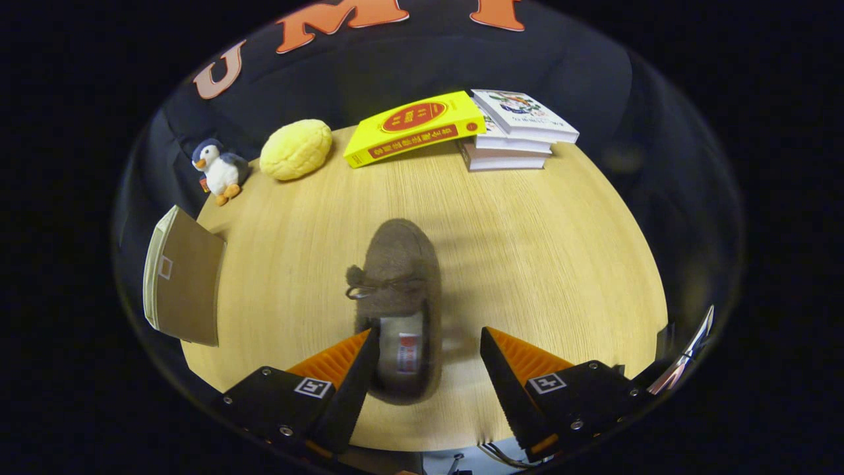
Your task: Open the storage box then place both shoes into the box .Put the left shoe in first, then the right shoe, with the right side of both shoes facing outward in a uniform manner.
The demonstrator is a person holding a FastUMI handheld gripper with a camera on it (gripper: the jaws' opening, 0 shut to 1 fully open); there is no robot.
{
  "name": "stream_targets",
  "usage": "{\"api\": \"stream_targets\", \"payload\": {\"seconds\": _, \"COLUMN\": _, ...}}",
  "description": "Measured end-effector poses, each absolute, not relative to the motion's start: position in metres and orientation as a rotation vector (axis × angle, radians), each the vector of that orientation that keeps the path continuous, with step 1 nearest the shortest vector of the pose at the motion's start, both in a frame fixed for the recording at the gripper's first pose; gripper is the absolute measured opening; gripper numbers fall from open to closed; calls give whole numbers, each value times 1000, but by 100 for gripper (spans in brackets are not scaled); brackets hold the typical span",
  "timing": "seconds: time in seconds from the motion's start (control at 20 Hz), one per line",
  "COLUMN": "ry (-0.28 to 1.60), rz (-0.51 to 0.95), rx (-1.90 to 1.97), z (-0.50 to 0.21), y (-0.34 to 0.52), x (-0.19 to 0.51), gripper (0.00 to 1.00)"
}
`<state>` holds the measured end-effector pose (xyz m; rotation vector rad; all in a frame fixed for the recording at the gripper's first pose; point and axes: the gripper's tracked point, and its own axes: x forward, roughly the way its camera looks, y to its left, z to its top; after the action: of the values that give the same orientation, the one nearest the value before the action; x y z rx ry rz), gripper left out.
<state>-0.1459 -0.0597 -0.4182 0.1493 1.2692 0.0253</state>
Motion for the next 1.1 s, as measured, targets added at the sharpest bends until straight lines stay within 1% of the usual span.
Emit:
{"api": "stream_targets", "payload": {"seconds": 0.1, "ry": 1282, "rz": 36, "rx": 164, "z": -436, "y": -61, "x": -145, "gripper": 90}}
{"api": "stream_targets", "payload": {"seconds": 0.3, "ry": 1262, "rz": 27, "rx": 174, "z": -462, "y": -67, "x": -127, "gripper": 81}}
{"api": "stream_targets", "payload": {"seconds": 0.4, "ry": 1232, "rz": 24, "rx": 172, "z": -470, "y": -67, "x": -113, "gripper": 72}}
{"api": "stream_targets", "payload": {"seconds": 0.45, "ry": 1235, "rz": 39, "rx": 178, "z": -473, "y": -62, "x": -111, "gripper": 61}}
{"api": "stream_targets", "payload": {"seconds": 0.5, "ry": 1245, "rz": 49, "rx": 184, "z": -478, "y": -57, "x": -113, "gripper": 55}}
{"api": "stream_targets", "payload": {"seconds": 0.55, "ry": 1249, "rz": 56, "rx": 201, "z": -481, "y": -51, "x": -112, "gripper": 40}}
{"api": "stream_targets", "payload": {"seconds": 0.6, "ry": 1241, "rz": 35, "rx": 205, "z": -479, "y": -51, "x": -110, "gripper": 33}}
{"api": "stream_targets", "payload": {"seconds": 0.65, "ry": 1244, "rz": 27, "rx": 202, "z": -480, "y": -51, "x": -109, "gripper": 17}}
{"api": "stream_targets", "payload": {"seconds": 0.7, "ry": 1246, "rz": 10, "rx": 203, "z": -479, "y": -53, "x": -110, "gripper": 14}}
{"api": "stream_targets", "payload": {"seconds": 0.75, "ry": 1254, "rz": -5, "rx": 228, "z": -477, "y": -52, "x": -111, "gripper": 7}}
{"api": "stream_targets", "payload": {"seconds": 0.85, "ry": 1270, "rz": -4, "rx": 312, "z": -468, "y": -38, "x": -112, "gripper": 3}}
{"api": "stream_targets", "payload": {"seconds": 1.1, "ry": 1215, "rz": -23, "rx": 366, "z": -409, "y": 8, "x": -96, "gripper": 3}}
